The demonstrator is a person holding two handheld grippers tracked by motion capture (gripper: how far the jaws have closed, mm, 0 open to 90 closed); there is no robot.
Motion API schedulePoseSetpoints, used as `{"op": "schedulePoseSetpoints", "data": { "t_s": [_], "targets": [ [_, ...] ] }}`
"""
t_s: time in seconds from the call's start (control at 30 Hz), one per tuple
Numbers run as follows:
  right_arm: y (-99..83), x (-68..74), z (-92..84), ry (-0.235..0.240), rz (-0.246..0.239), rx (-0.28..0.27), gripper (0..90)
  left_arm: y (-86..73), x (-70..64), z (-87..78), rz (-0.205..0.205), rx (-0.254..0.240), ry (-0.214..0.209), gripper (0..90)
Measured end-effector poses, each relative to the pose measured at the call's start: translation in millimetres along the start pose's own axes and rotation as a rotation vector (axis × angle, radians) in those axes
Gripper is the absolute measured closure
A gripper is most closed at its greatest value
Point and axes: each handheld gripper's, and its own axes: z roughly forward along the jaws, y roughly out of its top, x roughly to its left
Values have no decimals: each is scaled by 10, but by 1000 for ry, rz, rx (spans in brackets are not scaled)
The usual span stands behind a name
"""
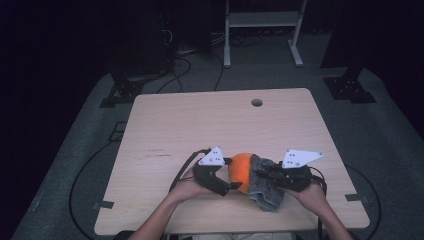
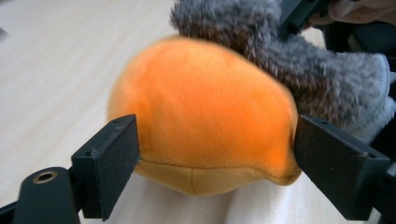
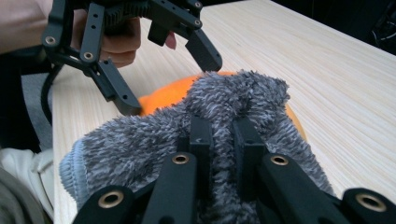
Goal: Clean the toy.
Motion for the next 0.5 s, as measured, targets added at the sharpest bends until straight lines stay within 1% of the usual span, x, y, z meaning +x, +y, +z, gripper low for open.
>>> {"op": "schedulePoseSetpoints", "data": {
  "t_s": [0.03,0.07,0.1,0.13,0.17,0.23,0.27,0.33,0.37,0.4,0.43,0.5],
  "targets": [
    [-3,-1,0,-4,-2,5,804,-4,-7,-5,5,-8,5,205],
    [4,0,-5,-6,-6,8,804,2,-21,-17,19,-12,12,252],
    [34,8,-27,-11,-15,16,805,11,-38,-33,39,-26,20,291],
    [85,23,-61,-13,-27,15,805,28,-58,-47,48,-39,18,320],
    [164,47,-106,11,-37,3,805,43,-71,-46,56,-44,13,331],
    [271,105,-141,16,-68,-18,806,66,-103,-30,72,-40,15,328],
    [316,131,-130,30,-79,-22,806,79,-120,-22,87,-34,16,323],
    [359,180,-35,64,-98,-1,805,98,-160,-18,105,-29,13,305],
    [351,193,35,79,-100,15,805,101,-178,-15,115,-25,18,298],
    [327,193,104,88,-96,29,805,98,-188,-10,129,-8,25,291],
    [295,188,153,100,-84,33,805,85,-188,-9,133,-1,27,288],
    [248,156,155,106,-68,18,806,62,-166,-20,115,-14,23,292]
  ]
}}
